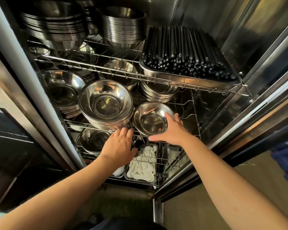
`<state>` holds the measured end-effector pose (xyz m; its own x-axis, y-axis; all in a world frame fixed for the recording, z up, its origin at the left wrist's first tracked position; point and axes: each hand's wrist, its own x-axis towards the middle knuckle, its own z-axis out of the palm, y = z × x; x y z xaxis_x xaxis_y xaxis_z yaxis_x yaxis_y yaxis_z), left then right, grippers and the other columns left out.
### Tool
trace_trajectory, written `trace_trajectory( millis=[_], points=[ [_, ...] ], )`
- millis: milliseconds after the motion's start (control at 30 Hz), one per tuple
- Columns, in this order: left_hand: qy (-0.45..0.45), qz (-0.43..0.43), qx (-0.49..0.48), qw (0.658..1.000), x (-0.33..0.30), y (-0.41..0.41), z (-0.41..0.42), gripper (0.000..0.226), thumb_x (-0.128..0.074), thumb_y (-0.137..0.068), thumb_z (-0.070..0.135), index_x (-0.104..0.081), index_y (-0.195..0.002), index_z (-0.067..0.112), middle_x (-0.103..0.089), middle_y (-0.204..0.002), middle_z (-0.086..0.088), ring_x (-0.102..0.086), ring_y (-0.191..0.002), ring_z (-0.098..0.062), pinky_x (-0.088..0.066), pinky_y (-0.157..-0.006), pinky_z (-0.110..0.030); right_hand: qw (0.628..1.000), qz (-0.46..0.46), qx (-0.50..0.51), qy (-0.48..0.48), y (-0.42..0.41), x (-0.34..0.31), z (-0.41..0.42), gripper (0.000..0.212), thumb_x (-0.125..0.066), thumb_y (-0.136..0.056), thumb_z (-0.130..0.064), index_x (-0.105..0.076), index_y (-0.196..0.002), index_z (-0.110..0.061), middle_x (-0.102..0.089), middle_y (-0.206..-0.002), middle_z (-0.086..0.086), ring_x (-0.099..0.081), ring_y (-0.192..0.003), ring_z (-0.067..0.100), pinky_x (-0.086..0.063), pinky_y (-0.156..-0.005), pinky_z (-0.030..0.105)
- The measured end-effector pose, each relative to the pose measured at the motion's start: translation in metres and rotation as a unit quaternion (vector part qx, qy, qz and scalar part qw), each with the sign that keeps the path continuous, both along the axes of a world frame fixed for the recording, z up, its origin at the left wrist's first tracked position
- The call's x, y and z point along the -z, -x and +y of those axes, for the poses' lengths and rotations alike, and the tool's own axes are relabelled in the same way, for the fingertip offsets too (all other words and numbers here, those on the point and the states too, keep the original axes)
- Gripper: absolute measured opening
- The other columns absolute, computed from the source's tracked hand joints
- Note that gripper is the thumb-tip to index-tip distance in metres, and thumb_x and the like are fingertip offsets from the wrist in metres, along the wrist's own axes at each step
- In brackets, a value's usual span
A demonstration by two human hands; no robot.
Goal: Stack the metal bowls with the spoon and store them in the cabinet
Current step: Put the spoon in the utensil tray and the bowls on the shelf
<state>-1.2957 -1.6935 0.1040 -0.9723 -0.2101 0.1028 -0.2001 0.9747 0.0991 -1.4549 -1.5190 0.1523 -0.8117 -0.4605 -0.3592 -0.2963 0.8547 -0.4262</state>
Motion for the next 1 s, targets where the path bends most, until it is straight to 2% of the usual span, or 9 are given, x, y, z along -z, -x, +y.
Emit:
trace_trajectory(
  millis=[67,100,200,300,433,667,900,1000],
  points=[
    [-0.005,0.032,0.024,0.999,-0.006,0.006,0.005,0.083,-0.052,-0.089,0.059,-0.028,-0.152,0.011,-0.045,-0.147,-0.009,-0.042,-0.133,-0.026,-0.040,-0.111,-0.038,0.999,0.005,0.033,0.032,0.004,-0.001,0.000,0.142,-0.068,-0.046,-0.092,0.000,-0.158,-0.040,0.020,-0.168,0.001,0.010,-0.154,0.029,-0.013,-0.117,0.062],
    [-0.010,0.040,0.037,0.998,-0.010,0.010,0.007,0.083,-0.051,-0.089,0.059,-0.026,-0.153,0.012,-0.041,-0.151,-0.010,-0.039,-0.137,-0.027,-0.037,-0.114,-0.039,0.998,0.015,0.048,0.042,0.008,-0.001,0.000,0.133,-0.064,-0.054,-0.092,-0.002,-0.159,-0.038,0.017,-0.168,0.001,0.005,-0.155,0.029,-0.015,-0.117,0.061],
    [-0.017,0.025,0.061,0.998,-0.017,0.023,0.015,0.088,-0.042,-0.091,0.066,-0.015,-0.158,0.015,-0.027,-0.162,-0.013,-0.025,-0.148,-0.032,-0.025,-0.119,-0.042,0.997,0.050,0.042,0.043,0.025,0.000,-0.002,0.100,-0.054,-0.084,-0.074,-0.008,-0.160,-0.028,0.007,-0.170,0.003,-0.006,-0.155,0.031,-0.018,-0.118,0.055],
    [-0.021,-0.016,0.049,0.998,-0.014,0.031,0.020,0.091,-0.032,-0.091,0.072,-0.005,-0.160,0.018,-0.013,-0.167,-0.014,-0.011,-0.153,-0.032,-0.013,-0.122,-0.044,0.998,0.056,0.023,0.014,0.037,0.003,-0.003,0.085,-0.048,-0.096,-0.060,-0.009,-0.161,-0.021,0.001,-0.170,0.002,-0.011,-0.154,0.029,-0.018,-0.120,0.050],
    [-0.021,-0.046,0.040,0.998,-0.006,0.032,0.018,0.092,-0.025,-0.092,0.073,0.000,-0.160,0.017,-0.010,-0.167,-0.014,-0.002,-0.154,-0.029,-0.006,-0.125,-0.043,0.997,0.074,0.022,-0.002,0.041,0.007,-0.005,0.080,-0.050,-0.098,-0.052,-0.013,-0.160,-0.018,-0.006,-0.170,0.001,-0.017,-0.153,0.028,-0.022,-0.119,0.048],
    [-0.049,-0.041,0.027,0.998,-0.005,0.033,0.012,0.091,-0.029,-0.092,0.071,-0.005,-0.160,0.015,-0.011,-0.168,-0.011,-0.007,-0.154,-0.030,-0.009,-0.123,-0.042,0.997,0.068,0.040,0.024,0.038,0.010,-0.005,0.080,-0.056,-0.092,-0.052,-0.024,-0.158,-0.020,-0.017,-0.168,0.004,-0.025,-0.151,0.028,-0.029,-0.117,0.048],
    [-0.071,-0.055,0.013,0.996,-0.007,0.028,0.017,0.091,-0.037,-0.093,0.068,-0.004,-0.160,0.017,-0.005,-0.168,-0.012,-0.008,-0.153,-0.033,-0.015,-0.123,-0.044,0.997,0.057,0.043,0.043,0.034,0.013,-0.001,0.080,-0.059,-0.090,-0.051,-0.025,-0.157,-0.024,-0.007,-0.170,0.002,-0.025,-0.150,0.030,-0.032,-0.115,0.049],
    [-0.087,-0.043,-0.001,0.995,-0.007,0.017,0.020,0.091,-0.041,-0.091,0.066,-0.004,-0.160,0.019,-0.006,-0.168,-0.012,-0.011,-0.153,-0.033,-0.020,-0.123,-0.045,0.996,0.051,0.037,0.065,0.033,0.013,0.002,0.079,-0.060,-0.091,-0.047,-0.022,-0.158,-0.028,-0.004,-0.170,0.003,-0.022,-0.152,0.030,-0.029,-0.116,0.049]
  ],
)
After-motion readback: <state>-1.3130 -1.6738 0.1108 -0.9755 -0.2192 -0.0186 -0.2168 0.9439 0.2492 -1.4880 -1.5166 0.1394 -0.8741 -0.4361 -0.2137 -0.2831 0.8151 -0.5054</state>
